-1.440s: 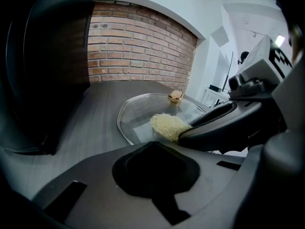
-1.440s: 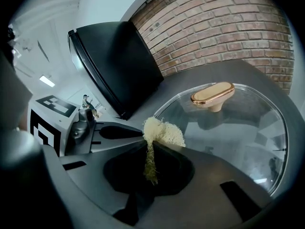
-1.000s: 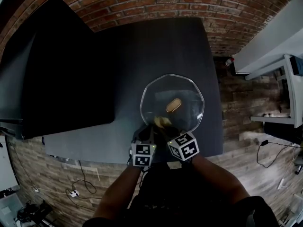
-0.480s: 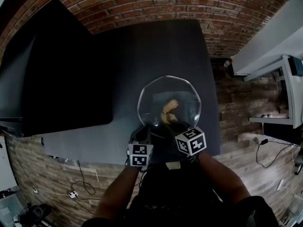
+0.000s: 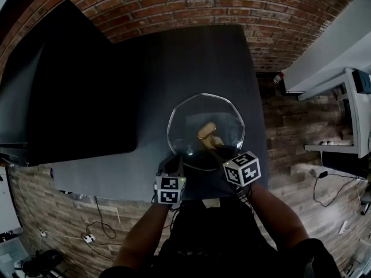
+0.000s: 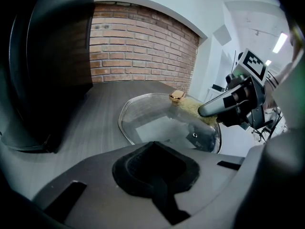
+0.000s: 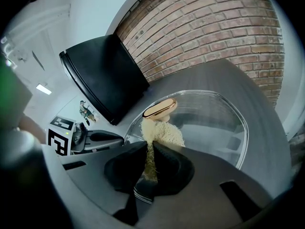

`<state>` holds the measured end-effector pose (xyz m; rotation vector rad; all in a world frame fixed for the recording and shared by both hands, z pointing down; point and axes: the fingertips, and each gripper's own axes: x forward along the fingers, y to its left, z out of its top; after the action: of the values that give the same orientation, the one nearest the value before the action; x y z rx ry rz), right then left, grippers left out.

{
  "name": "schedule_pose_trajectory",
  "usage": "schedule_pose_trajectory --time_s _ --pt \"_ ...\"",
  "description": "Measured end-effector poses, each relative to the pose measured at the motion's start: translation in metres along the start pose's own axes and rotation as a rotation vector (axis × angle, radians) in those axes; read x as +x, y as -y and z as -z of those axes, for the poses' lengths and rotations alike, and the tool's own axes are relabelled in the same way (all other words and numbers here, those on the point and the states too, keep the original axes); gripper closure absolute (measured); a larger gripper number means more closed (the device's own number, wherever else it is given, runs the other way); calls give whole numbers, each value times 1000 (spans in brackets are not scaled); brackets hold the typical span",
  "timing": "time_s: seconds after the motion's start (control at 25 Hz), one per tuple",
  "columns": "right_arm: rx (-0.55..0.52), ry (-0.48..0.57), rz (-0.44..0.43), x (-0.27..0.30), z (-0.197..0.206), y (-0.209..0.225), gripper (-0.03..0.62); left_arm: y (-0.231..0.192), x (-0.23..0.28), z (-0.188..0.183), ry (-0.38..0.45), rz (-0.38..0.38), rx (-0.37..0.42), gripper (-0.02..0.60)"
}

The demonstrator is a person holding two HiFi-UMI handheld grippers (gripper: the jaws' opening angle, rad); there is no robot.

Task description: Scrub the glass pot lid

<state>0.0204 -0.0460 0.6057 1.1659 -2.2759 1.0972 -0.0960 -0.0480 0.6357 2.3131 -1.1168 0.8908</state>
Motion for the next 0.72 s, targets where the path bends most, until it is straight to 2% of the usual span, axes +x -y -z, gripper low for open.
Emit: schedule_pose_trajectory --time_s 0.28,0.72 --pt "-1 -9 -6 -10 -1 16 553 -1 0 1 -2 -2 2 549" --pt "60 20 42 -28 -11 59 553 0 0 0 -1 -2 -2 549"
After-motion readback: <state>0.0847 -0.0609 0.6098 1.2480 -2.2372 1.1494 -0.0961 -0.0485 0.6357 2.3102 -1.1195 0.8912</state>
